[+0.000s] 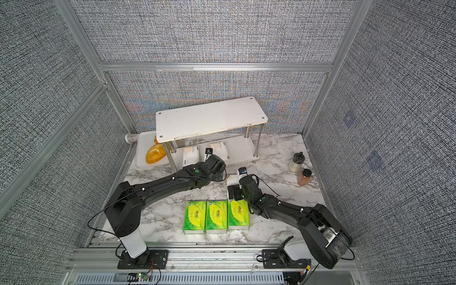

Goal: Place the tissue boxes on the shelf by color
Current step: Place a box of tissues on the shelf, then pick up the box of tissues from the center of the board.

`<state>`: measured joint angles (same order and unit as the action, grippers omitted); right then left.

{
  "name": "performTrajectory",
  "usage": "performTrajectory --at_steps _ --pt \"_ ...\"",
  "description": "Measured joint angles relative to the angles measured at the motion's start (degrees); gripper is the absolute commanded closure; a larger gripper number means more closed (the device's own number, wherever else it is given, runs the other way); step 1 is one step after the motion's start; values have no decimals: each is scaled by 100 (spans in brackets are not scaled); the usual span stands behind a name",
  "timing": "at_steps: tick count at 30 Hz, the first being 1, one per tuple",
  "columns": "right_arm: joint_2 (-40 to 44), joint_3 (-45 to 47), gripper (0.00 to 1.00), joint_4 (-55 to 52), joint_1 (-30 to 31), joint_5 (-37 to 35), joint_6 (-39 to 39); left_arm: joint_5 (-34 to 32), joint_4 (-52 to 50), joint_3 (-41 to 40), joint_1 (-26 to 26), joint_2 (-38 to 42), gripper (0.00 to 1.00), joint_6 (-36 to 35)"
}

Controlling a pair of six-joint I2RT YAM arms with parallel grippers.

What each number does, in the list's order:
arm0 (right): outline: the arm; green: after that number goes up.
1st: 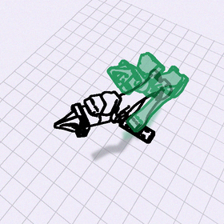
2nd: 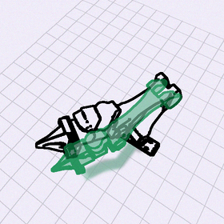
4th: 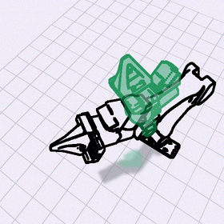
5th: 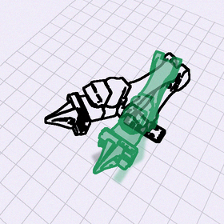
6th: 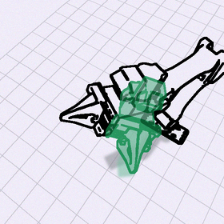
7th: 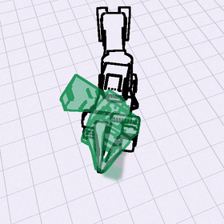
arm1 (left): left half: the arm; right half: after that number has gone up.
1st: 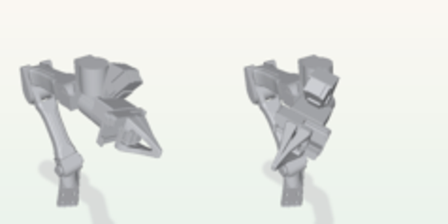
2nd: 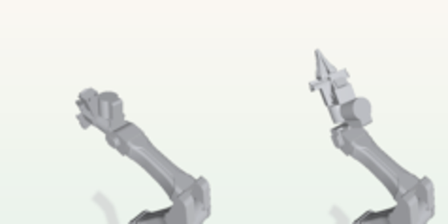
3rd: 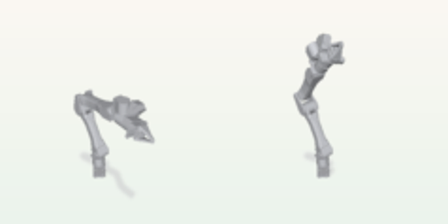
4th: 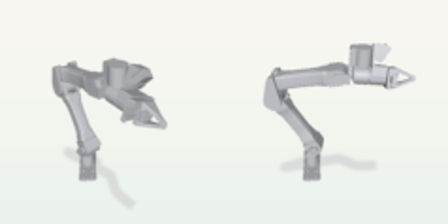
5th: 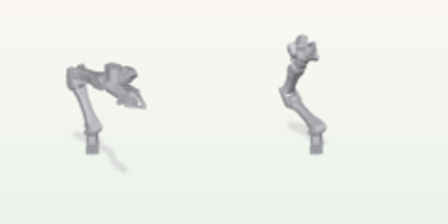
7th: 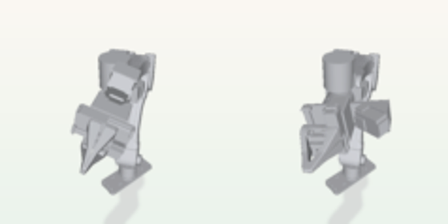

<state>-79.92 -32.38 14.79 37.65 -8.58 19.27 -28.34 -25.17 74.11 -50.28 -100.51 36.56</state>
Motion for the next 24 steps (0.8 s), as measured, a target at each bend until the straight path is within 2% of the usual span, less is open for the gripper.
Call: performTrajectory --at_steps 8,13,24 --pt "-514 -293 1 -22 138 -225 94 166 308 -1152 -144 599 5 275" --pt "-656 -286 1 -79 142 -348 181 267 474 -1637 -208 656 5 470" --pt "-990 -348 1 103 142 -326 280 299 640 -1980 -205 553 4 741"
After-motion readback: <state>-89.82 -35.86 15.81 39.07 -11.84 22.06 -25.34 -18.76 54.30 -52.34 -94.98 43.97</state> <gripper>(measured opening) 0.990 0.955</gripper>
